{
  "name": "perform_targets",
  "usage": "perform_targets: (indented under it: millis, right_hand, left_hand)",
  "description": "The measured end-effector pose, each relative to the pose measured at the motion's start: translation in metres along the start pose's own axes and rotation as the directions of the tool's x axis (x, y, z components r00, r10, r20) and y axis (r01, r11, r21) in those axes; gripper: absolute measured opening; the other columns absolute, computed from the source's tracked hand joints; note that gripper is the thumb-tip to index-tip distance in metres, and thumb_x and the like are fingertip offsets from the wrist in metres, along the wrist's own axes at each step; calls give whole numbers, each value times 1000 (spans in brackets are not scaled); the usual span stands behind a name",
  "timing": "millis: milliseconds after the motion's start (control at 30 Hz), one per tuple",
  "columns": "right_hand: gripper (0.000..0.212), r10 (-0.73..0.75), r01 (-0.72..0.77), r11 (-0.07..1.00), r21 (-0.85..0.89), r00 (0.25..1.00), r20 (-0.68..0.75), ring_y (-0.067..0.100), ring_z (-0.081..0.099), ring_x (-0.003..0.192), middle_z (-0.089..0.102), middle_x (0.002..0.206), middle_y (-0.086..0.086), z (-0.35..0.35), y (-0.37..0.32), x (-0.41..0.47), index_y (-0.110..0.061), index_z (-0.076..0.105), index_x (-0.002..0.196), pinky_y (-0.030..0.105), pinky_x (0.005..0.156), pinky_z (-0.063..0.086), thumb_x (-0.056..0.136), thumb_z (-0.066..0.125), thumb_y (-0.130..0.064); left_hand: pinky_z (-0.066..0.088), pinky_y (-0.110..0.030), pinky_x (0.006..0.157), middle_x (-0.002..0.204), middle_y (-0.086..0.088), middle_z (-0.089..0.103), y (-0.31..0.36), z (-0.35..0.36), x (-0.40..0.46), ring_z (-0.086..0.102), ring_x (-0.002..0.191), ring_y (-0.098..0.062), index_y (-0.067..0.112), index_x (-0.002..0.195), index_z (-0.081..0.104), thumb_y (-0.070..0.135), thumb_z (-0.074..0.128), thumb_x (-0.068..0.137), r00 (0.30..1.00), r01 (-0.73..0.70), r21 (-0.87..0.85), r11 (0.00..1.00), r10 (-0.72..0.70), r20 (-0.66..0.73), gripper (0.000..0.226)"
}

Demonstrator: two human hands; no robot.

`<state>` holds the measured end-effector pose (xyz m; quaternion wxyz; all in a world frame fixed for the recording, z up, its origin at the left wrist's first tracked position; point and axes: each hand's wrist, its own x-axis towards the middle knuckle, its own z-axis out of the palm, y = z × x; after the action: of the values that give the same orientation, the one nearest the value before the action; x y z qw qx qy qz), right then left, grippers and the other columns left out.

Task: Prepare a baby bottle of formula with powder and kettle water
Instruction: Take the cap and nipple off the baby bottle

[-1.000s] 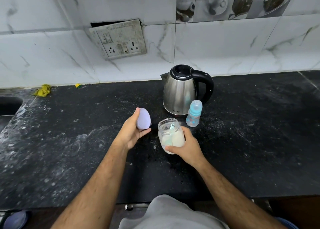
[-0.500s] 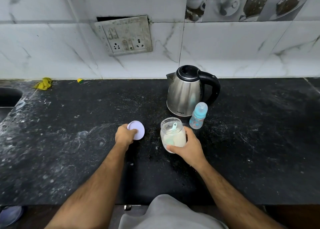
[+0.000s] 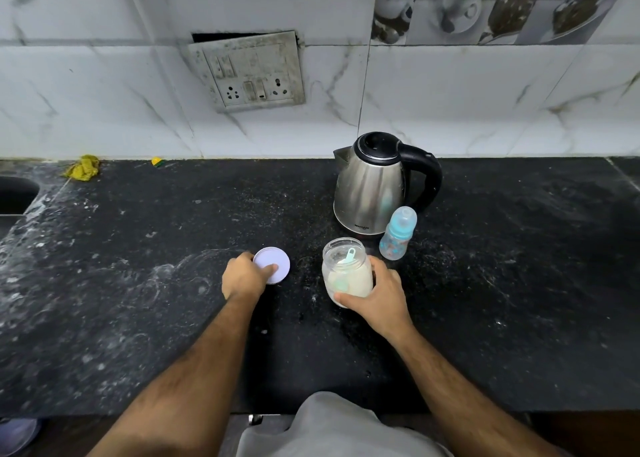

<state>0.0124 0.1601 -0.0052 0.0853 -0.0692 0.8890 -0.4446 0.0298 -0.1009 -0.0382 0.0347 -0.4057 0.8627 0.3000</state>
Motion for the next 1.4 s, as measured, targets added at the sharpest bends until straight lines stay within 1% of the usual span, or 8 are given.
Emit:
perform_targets:
  millis: [233, 333, 433, 633, 867, 1133, 1333, 1400]
  right_hand:
    - [84, -12, 12, 1000, -5, 1000, 3, 13, 43, 111, 49, 107, -18, 5, -2, 1, -26, 51, 131, 28, 91, 39, 57, 89, -38]
    - [79, -31, 31, 1000, 6, 1000, 3, 13, 51, 109, 56, 110, -14, 9, -6, 4, -23, 57, 123, 34, 95, 44, 53, 88, -40]
    - [79, -37, 37, 999, 7, 999, 6, 15, 56, 109, 62, 115, -7, 16, -11, 9, -20, 59, 120, 35, 96, 46, 48, 86, -42]
    - [69, -71, 67, 996, 67, 995, 68, 13, 62, 105, 66, 112, -6, 31, -28, 20, -18, 61, 116, 30, 90, 50, 53, 90, -24]
    - [69, -93, 79, 990, 119, 989, 115, 14, 60, 106, 62, 109, -10, 49, -41, 24, -22, 57, 117, 31, 90, 49, 56, 88, -12]
    - [75, -62, 48, 994, 96, 987, 147, 18, 61, 110, 63, 110, -11, 49, -49, 24, -23, 57, 122, 38, 94, 50, 55, 87, -30]
    - [97, 3, 3, 999, -34, 988, 156, 21, 56, 123, 61, 130, -5, 51, -43, 27, -23, 46, 134, 41, 101, 46, 47, 80, -51]
    - [105, 11, -2, 998, -61, 988, 152, 24, 45, 136, 52, 146, 2, 50, -38, 26, -15, 35, 148, 38, 110, 38, 59, 85, -38]
  left_hand:
    - [48, -41, 85, 122, -8, 54, -9, -1, -9, 60, 103, -32, 19, 121, 59, 48, 74, 80, 991, -84, -80, 993, 75, -110, 52]
    - [49, -33, 79, 102, 5, 65, -3, -5, -19, 63, 90, -18, 25, 98, 68, 38, 66, 86, 962, -248, -227, 942, 212, -171, 18]
    - [46, -20, 68, 82, 8, 70, 9, -1, -32, 64, 70, -5, 28, 82, 70, 24, 69, 88, 934, -344, -361, 867, 356, -35, 7]
    - [50, -13, 78, 110, 12, 72, 12, 8, -49, 65, 94, 6, 21, 119, 67, 9, 61, 93, 862, -336, -527, 781, 480, 162, 30]
    - [53, -21, 88, 113, 15, 70, 5, -3, -49, 65, 100, 1, 24, 123, 67, 16, 62, 93, 885, -348, -518, 782, 456, 92, 31]
    - [53, -28, 94, 113, 13, 71, 5, -4, -44, 62, 95, 3, 26, 123, 67, 9, 60, 90, 872, -362, -498, 788, 475, 118, 37]
    - [54, -32, 93, 100, 19, 71, -1, 0, -52, 64, 77, 8, 22, 123, 66, 15, 64, 91, 904, -322, -531, 784, 421, 73, 33]
    - [56, -37, 91, 88, 20, 69, -7, 6, -56, 67, 75, -4, 21, 115, 67, 19, 67, 89, 942, -261, -549, 794, 333, 34, 26]
